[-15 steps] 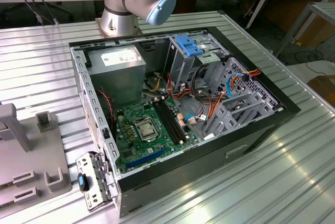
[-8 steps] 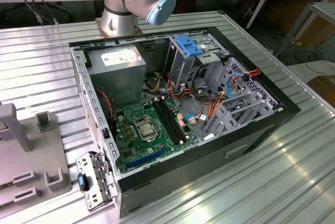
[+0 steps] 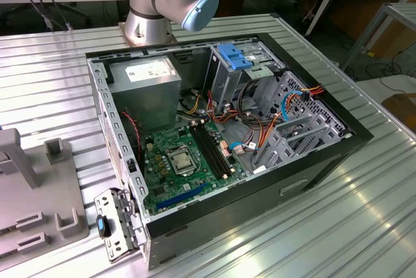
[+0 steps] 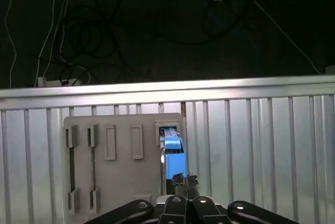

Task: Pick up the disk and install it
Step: 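Pick up the disk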

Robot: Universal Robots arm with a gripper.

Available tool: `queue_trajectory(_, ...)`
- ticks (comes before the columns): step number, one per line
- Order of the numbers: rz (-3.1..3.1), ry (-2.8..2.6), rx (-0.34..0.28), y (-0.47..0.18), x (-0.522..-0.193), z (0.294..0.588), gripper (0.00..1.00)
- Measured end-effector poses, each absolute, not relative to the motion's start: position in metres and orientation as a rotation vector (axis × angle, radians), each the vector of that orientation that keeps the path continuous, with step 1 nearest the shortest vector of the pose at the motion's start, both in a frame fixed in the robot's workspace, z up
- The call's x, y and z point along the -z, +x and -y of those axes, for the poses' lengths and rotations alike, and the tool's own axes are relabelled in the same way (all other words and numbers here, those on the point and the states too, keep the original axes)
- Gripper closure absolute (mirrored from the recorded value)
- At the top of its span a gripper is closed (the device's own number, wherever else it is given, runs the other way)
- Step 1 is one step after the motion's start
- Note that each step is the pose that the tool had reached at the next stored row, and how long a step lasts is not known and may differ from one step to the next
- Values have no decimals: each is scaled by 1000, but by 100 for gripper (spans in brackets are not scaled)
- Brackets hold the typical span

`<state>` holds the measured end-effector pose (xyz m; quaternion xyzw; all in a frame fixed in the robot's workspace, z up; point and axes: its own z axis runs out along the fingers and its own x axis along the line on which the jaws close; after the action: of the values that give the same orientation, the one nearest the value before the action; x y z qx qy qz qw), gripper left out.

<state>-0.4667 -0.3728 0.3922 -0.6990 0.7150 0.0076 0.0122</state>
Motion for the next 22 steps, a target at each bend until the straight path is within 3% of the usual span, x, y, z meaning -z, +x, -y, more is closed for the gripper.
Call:
queue_trajectory(7,-2223,-2191,-17,-468,-390,376,89)
queue_trajectory(12,-2248,-2220,45,-468,-390,378,89)
queue_trajectory(18,-2258,-2230,70,-468,-384,376,89)
queue_trajectory(19,-2258,-2229,70,-467,-383,375,83)
queue_trajectory(20,-2260,-2228,70,-467,-382,374,83)
queue_trajectory(22,-2261,-2228,72,-467,-379,373,70)
